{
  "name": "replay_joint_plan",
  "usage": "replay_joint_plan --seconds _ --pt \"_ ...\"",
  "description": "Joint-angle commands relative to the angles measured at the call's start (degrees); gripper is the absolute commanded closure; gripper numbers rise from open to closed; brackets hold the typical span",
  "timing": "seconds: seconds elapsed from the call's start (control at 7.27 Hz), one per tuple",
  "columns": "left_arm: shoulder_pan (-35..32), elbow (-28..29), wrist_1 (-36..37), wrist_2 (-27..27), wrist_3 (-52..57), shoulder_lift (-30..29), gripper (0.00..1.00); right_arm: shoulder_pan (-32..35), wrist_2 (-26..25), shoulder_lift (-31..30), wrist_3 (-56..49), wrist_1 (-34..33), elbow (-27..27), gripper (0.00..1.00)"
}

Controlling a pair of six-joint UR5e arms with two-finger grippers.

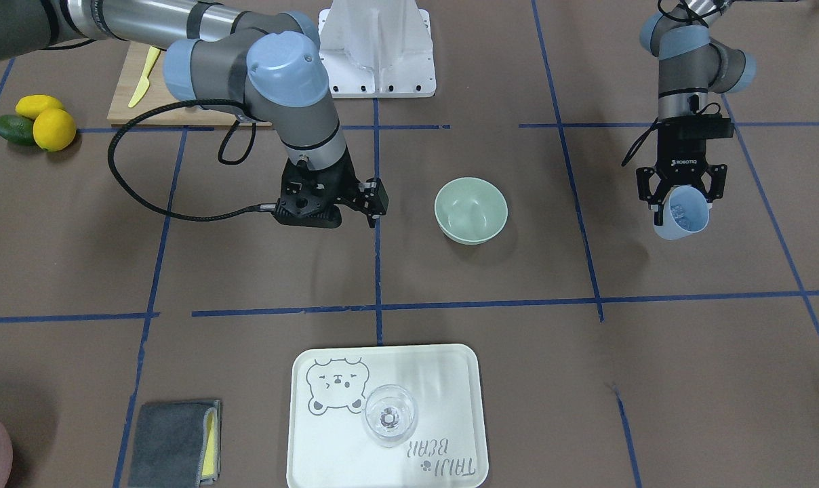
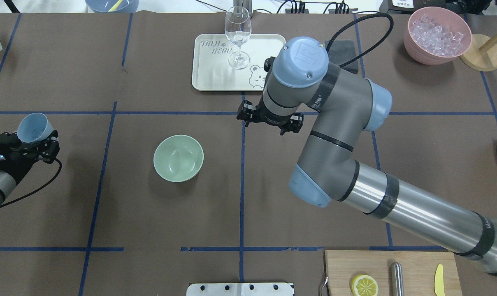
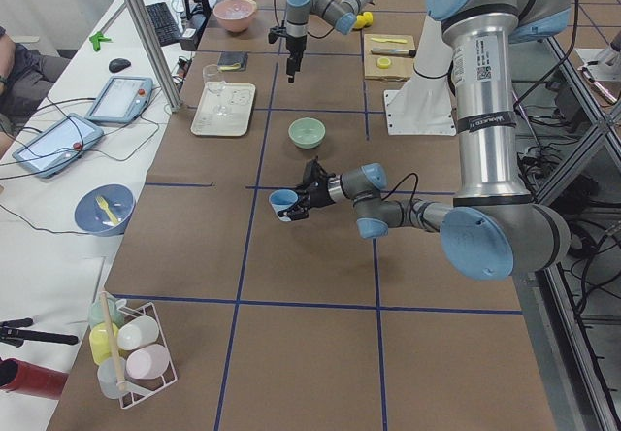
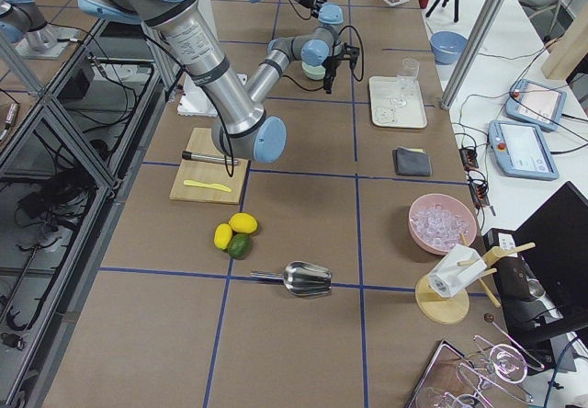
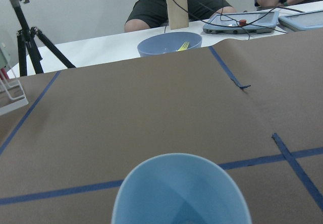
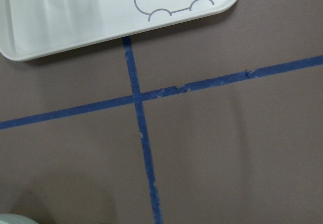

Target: Pour ice into bowl

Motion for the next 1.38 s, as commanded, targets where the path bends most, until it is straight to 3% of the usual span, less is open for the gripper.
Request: replay_joint_plan --seconds 0.0,0.14,0.41,0.69,0.96,1.24 --pt "-0.7 -2.7 0.5 -0.4 5.5 -0.4 1.0 0.2 0.1 -7.1 -1.7 0.2 7.8 0.0" --pt "-0.8 -4.3 0.9 -0.8 6.5 -0.5 1.0 0.3 0.1 -7.9 -1.9 0.3 9.0 0.0" --pt "-1.5 -5.5 1.3 -2.6 22.6 -4.7 1.0 0.4 0.0 -10.0 -1.9 0.5 10.9 0.0" --pt "-1.4 -6.4 3.9 -2.5 22.9 -6.0 1.0 0.4 0.1 -10.5 -1.9 0.5 12.3 0.0" --pt "-1.3 -10.7 10.8 -1.1 22.3 -6.7 1.0 0.4 -0.1 -10.6 -1.8 0.5 12.3 0.0" --pt "0.6 -10.8 11.1 1.3 17.9 -7.1 1.0 0.4 -0.2 -10.6 -1.8 0.5 12.3 0.0"
